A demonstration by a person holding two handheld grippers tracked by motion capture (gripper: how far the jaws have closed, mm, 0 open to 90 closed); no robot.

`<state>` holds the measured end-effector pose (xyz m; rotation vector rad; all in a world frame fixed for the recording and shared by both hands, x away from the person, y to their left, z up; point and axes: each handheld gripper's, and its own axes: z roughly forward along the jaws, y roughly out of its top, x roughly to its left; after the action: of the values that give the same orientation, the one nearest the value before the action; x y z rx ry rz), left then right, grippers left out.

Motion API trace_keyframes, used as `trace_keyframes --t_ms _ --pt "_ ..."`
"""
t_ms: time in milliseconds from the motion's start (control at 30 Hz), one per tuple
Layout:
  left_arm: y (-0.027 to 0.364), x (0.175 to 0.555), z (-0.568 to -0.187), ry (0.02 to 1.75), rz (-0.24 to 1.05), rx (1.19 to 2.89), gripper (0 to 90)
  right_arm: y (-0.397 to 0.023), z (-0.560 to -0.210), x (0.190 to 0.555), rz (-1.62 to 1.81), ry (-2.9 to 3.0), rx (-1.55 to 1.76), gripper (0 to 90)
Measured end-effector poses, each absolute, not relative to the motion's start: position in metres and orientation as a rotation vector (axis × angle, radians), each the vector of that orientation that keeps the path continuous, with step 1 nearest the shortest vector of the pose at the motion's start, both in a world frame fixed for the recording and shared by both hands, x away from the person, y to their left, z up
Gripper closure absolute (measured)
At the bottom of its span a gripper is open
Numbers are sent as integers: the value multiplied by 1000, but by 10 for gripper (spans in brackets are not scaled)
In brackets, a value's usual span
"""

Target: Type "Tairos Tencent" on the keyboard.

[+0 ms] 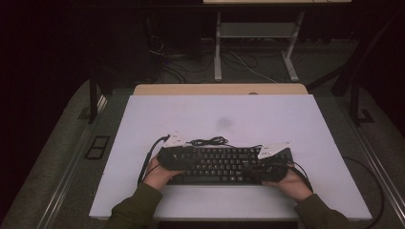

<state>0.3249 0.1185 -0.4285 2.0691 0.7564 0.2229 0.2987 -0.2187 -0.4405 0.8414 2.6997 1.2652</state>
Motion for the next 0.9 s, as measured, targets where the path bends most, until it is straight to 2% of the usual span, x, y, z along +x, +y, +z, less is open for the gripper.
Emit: trace_keyframes --t_ms 133,433,900 --pt "118 325 -429 752 219 2087 650 -219 -440 299 1264 2699 842 897" --pt "116 327 -433 740 177 2132 876 -219 -440 298 1261 2699 842 897" --pt "112 329 -437 728 140 2170 889 -218 -440 298 1258 2698 841 897"
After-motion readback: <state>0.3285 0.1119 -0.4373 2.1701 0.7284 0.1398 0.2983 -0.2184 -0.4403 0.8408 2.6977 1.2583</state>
